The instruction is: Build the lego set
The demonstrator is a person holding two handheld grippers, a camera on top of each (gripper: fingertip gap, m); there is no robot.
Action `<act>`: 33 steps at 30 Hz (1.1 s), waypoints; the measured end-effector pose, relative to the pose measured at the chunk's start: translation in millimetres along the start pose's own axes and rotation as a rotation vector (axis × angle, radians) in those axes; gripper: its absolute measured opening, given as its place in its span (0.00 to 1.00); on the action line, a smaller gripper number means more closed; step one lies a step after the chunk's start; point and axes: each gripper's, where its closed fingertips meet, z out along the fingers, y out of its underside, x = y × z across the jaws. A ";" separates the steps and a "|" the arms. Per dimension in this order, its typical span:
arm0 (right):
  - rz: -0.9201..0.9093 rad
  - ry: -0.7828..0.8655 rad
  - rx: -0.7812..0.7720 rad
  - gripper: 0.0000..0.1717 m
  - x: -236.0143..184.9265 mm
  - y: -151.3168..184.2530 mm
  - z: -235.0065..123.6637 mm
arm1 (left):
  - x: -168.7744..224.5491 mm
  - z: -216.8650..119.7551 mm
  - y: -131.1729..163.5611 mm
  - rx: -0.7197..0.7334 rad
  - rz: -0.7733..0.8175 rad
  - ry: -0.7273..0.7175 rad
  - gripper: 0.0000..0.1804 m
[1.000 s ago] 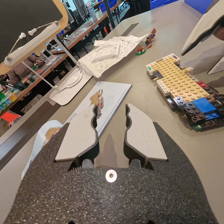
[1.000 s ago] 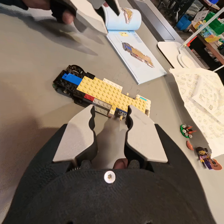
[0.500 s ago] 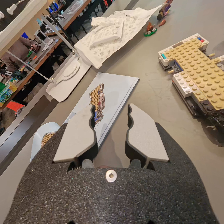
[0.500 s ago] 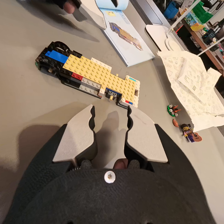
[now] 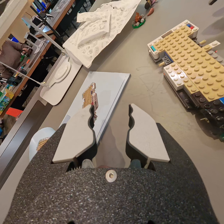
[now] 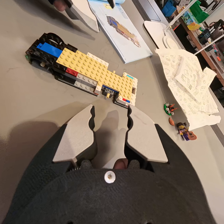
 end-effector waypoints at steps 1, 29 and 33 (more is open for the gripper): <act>0.010 0.001 0.005 0.30 1.5 -1.0 0.1 | -1.4 -1.0 -1.1 0.009 -0.005 -0.008 0.31; 0.446 -0.213 -0.082 0.28 15.7 -14.8 29.0 | -1.6 -12.2 13.4 -0.060 -0.241 0.073 0.31; 0.464 -0.162 0.005 0.27 31.7 -19.0 22.4 | -5.6 -12.4 8.1 -0.023 -0.262 0.072 0.34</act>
